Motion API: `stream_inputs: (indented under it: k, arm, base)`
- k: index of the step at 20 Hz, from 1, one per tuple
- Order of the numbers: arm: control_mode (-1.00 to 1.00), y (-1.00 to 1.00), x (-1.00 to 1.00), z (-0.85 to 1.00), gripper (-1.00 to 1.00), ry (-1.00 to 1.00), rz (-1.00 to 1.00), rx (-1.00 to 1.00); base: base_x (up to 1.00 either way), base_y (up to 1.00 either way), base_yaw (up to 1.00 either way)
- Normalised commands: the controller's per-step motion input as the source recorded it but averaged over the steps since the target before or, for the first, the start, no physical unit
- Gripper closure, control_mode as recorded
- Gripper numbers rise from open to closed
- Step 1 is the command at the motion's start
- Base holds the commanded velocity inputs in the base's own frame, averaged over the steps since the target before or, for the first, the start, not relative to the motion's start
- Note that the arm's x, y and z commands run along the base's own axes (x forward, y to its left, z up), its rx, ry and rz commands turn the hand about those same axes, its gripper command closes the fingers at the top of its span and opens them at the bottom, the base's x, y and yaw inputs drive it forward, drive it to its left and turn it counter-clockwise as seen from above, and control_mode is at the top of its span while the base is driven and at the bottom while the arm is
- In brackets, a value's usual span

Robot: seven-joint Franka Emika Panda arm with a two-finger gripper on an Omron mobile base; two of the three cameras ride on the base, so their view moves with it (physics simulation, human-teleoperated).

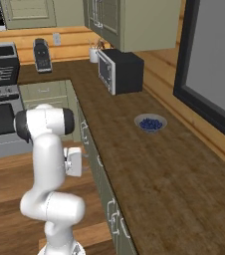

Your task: Take a straw from the drawer in front and place it inside the glass cup on the dining counter.

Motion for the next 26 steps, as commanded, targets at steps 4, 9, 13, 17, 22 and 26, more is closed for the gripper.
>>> stream_inputs:
  k: [4, 9, 13, 17, 22, 26]
  arm:
    - [-1.0, -0.14, 0.36, -0.1, -1.0, -0.07, 0.0, 0.0]
    - [-1.0, -0.1, 0.33, -0.17, -1.0, -0.03, 0.0, 0.0]
    - [-1.0, -0.05, 0.24, -0.25, -1.0, 0.0, 0.0, 0.0]
    - [-1.0, -0.01, 0.18, -0.3, -1.0, 0.0, 0.0, 0.0]
    - [-1.0, -0.1, 0.18, -0.26, -1.0, 0.0, 0.0, 0.0]
    - [-1.0, -0.25, 0.24, -0.14, -1.0, 0.0, 0.0, 0.0]
  base:
    - [0.0, 0.0, 0.0]
    - [0.0, 0.0, 0.0]
    - [0.0, 0.0, 0.0]
    - [0.0, 0.0, 0.0]
    - [0.0, 0.0, 0.0]
    - [0.0, 0.0, 0.0]
